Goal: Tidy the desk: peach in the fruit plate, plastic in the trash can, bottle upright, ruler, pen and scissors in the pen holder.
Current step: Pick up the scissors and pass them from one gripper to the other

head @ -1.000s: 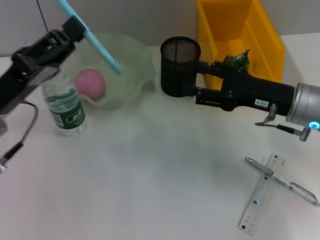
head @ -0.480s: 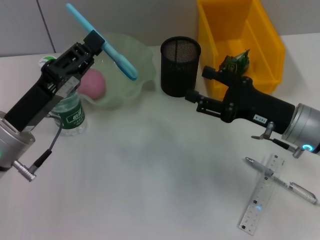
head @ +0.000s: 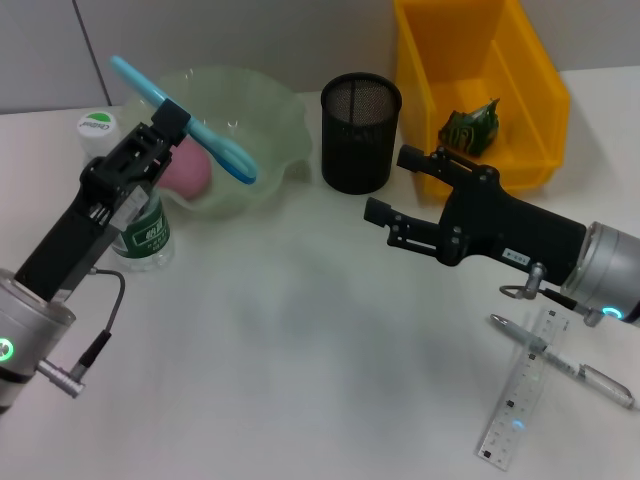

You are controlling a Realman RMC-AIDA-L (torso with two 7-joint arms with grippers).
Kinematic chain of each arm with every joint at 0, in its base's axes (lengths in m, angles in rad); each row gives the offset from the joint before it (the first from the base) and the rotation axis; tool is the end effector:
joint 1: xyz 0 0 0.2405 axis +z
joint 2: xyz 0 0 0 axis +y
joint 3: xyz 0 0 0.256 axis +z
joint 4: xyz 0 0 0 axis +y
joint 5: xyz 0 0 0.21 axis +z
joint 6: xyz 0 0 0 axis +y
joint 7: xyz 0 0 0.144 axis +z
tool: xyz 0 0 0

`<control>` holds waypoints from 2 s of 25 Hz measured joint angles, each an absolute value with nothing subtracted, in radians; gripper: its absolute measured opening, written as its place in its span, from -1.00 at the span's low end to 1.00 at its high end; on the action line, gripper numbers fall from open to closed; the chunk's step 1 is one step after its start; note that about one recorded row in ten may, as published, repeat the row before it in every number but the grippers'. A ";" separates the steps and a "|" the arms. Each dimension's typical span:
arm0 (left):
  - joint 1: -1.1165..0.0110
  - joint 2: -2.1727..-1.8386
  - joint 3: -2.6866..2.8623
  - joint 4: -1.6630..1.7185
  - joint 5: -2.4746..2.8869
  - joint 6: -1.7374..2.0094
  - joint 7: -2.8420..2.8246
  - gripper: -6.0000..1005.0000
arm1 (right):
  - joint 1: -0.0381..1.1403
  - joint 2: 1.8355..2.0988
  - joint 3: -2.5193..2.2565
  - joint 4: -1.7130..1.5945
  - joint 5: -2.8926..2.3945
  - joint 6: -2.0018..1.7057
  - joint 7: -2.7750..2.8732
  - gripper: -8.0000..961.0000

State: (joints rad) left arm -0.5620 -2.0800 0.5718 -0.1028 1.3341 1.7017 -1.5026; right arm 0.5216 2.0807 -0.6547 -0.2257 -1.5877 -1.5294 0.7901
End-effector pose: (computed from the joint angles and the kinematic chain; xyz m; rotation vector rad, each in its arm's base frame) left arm -0.2398 0.2977 -0.0342 -1.8651 -1.4793 -1.8888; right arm 0.2610 0.3139 -0.0321 -2.3674 0.3766 1.0749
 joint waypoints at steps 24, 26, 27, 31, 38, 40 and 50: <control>-0.580 -2.080 0.498 -0.278 1.372 1.711 -1.337 -0.53 | 0.542 2.085 -0.689 -0.122 -1.588 -1.620 0.605 0.67; -0.586 -2.080 0.497 -0.292 1.373 1.708 -1.324 -0.53 | 0.559 2.086 -0.690 -0.090 -1.586 -1.630 0.565 0.67; -0.586 -2.080 0.497 -0.292 1.373 1.708 -1.324 -0.53 | 0.559 2.086 -0.690 -0.090 -1.586 -1.630 0.565 0.67; -0.589 -2.080 0.489 -0.312 1.373 1.702 -1.309 -0.53 | 0.577 2.086 -0.688 -0.055 -1.586 -1.642 0.518 0.66; -0.587 -2.080 0.481 -0.313 1.373 1.695 -1.307 -0.53 | 0.580 2.087 -0.680 -0.051 -1.583 -1.650 0.500 0.66; -0.583 -2.080 0.478 -0.315 1.373 1.689 -1.307 -0.53 | 0.580 2.087 -0.680 -0.051 -1.582 -1.651 0.496 0.66; -0.582 -2.080 0.472 -0.321 1.380 1.685 -1.307 -0.53 | 0.585 2.091 -0.676 -0.040 -1.545 -1.676 0.487 0.65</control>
State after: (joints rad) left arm -0.5825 -2.0800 0.4719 -0.3215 1.3803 1.6848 -1.3069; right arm 0.5846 2.0907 -0.6762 -0.0399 -1.5448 -1.6764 0.4870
